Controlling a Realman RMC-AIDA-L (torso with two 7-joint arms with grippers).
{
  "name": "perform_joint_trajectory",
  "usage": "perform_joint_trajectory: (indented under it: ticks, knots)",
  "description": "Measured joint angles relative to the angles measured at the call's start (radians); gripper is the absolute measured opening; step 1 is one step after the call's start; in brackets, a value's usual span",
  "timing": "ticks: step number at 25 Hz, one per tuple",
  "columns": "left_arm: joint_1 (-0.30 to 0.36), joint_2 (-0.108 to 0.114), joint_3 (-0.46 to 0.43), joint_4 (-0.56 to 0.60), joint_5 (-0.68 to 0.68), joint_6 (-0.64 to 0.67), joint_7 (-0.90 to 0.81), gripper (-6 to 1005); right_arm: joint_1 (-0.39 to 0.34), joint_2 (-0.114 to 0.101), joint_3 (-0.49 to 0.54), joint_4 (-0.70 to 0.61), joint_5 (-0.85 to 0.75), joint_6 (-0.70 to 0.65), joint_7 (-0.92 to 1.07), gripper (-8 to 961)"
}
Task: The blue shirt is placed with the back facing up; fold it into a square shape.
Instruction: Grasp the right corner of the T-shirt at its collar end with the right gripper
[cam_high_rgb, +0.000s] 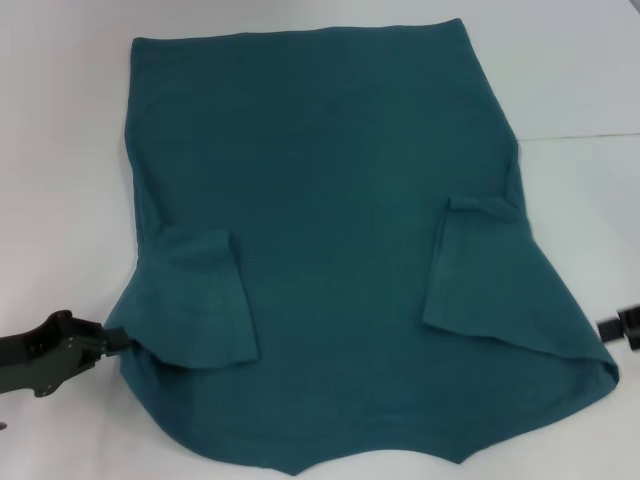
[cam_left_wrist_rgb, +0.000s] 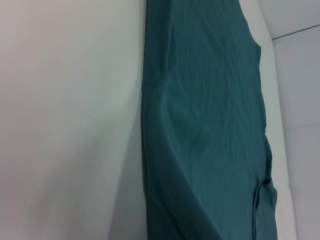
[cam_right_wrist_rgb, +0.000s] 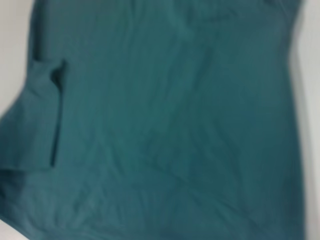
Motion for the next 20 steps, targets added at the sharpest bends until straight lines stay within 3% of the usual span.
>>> perform_joint_trajectory:
  ticks: [9, 20]
  knots:
    - [-0.007, -0.004, 0.0, 0.0, 0.003, -0.007, -0.005, 3, -0.012, 0.013, 0.0, 0.0, -0.111, 0.054, -0.016, 681]
    - [-0.007, -0.005, 0.0, -0.014, 0.006, -0.02, -0.007, 3, 0.014, 0.068, -0.005, 0.0, -0.179, 0.131, -0.015, 682]
